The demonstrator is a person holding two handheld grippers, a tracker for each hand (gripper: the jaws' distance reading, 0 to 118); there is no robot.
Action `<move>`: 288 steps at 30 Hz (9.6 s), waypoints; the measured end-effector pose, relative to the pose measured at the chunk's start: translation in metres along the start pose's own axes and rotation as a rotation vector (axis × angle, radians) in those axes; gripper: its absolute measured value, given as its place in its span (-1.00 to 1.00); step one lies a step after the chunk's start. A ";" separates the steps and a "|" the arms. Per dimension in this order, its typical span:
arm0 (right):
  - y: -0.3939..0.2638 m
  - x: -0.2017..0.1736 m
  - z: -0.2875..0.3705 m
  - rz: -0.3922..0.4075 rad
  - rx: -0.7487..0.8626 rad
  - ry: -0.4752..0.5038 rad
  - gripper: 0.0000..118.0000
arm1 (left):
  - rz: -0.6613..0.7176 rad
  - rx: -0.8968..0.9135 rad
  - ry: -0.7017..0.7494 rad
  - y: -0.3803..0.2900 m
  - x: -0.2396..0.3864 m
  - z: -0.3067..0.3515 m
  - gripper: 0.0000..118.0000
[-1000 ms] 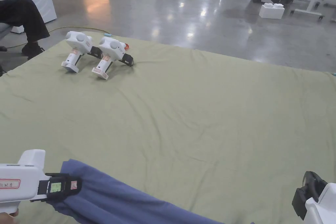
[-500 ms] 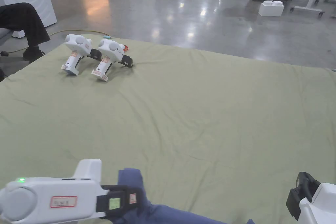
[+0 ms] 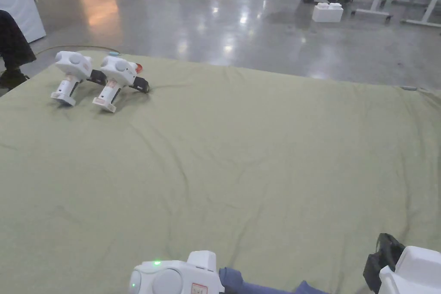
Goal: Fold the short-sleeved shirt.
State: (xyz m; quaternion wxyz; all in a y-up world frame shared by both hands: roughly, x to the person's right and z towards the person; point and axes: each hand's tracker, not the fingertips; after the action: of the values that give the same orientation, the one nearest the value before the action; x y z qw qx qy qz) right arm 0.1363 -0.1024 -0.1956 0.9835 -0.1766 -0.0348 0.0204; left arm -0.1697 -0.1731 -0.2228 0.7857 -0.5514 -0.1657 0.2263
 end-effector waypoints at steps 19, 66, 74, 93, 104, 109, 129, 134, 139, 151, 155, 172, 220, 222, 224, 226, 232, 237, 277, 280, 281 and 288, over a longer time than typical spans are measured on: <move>-0.007 0.012 0.004 -0.007 -0.028 -0.023 -0.97 | 0.028 0.159 -0.030 0.004 -0.011 0.051 -0.77; -0.004 0.000 0.002 -0.021 -0.037 0.018 -0.97 | 0.176 0.066 -0.329 0.007 -0.191 0.050 0.20; -0.001 0.000 0.002 -0.020 -0.041 0.012 -0.97 | 0.202 0.077 -0.461 -0.003 -0.173 0.022 -0.40; 0.003 0.009 0.003 -0.025 -0.036 0.010 -0.97 | -0.062 0.232 -0.032 0.041 -0.134 0.171 -0.91; 0.000 0.005 -0.002 -0.041 -0.040 0.033 -0.97 | -0.221 0.199 0.273 0.035 -0.041 0.183 -0.91; -0.004 0.006 -0.002 -0.042 -0.044 0.036 -0.97 | -0.267 0.175 0.256 0.026 -0.011 0.159 -0.90; -0.016 0.026 0.003 -0.067 -0.076 -0.004 -0.97 | -0.316 0.033 0.186 0.003 0.078 0.003 -0.89; -0.018 0.030 0.003 -0.069 -0.084 -0.010 -0.97 | -0.307 -0.001 0.180 0.000 0.080 -0.010 -0.49; -0.019 0.033 0.005 -0.067 -0.087 -0.016 -0.97 | -0.281 0.056 0.071 0.002 0.080 0.024 0.22; -0.022 0.031 0.007 -0.087 -0.081 -0.019 -0.97 | -0.170 0.024 -0.012 0.000 0.052 0.004 -0.95; -0.025 0.029 0.008 -0.083 -0.092 -0.017 -0.97 | -0.155 -0.002 -0.040 -0.014 0.049 -0.033 -0.96; 0.001 0.006 0.011 -0.033 0.031 -0.012 -0.97 | -0.430 0.554 0.074 -0.004 0.060 0.047 -0.97; -0.129 -0.126 0.006 0.214 -0.207 0.153 -0.97 | -0.066 0.457 -0.055 -0.019 -0.112 0.087 0.48; -0.129 -0.125 0.005 0.212 -0.210 0.154 -0.97 | -0.017 0.391 -0.153 -0.011 -0.126 0.081 0.54; -0.129 -0.125 0.004 0.210 -0.212 0.158 -0.97 | 0.020 0.321 -0.232 -0.002 -0.136 0.072 0.55; -0.131 -0.123 0.003 0.209 -0.214 0.160 -0.97 | 0.041 0.237 -0.333 0.007 -0.147 0.059 0.55; -0.129 -0.120 0.003 0.199 -0.221 0.169 -0.97 | 0.175 0.001 -0.539 0.023 -0.154 0.005 0.53; -0.130 -0.115 0.000 0.192 -0.230 0.180 -0.97 | 0.185 -0.052 -0.636 0.030 -0.150 -0.025 0.25; 0.050 -0.011 -0.022 0.070 0.111 -0.052 -0.97 | 0.176 0.179 0.226 0.119 -0.376 0.316 -0.63; 0.046 -0.010 -0.022 0.064 0.089 -0.047 -0.97 | 0.164 0.182 0.331 0.122 -0.380 0.312 -0.03; 0.044 -0.011 -0.023 0.061 0.081 -0.046 -0.97 | 0.136 0.193 0.388 0.123 -0.379 0.313 0.22; 0.038 -0.012 -0.026 0.048 0.055 -0.021 -0.97 | 0.079 0.278 0.647 0.121 -0.367 0.335 0.38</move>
State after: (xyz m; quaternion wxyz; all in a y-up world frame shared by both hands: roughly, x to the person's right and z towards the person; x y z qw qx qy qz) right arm 0.1248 -0.0768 -0.2339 0.9867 -0.1501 -0.0402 0.0469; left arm -0.6710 -0.0704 -0.2272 0.8556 -0.4883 0.1456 0.0904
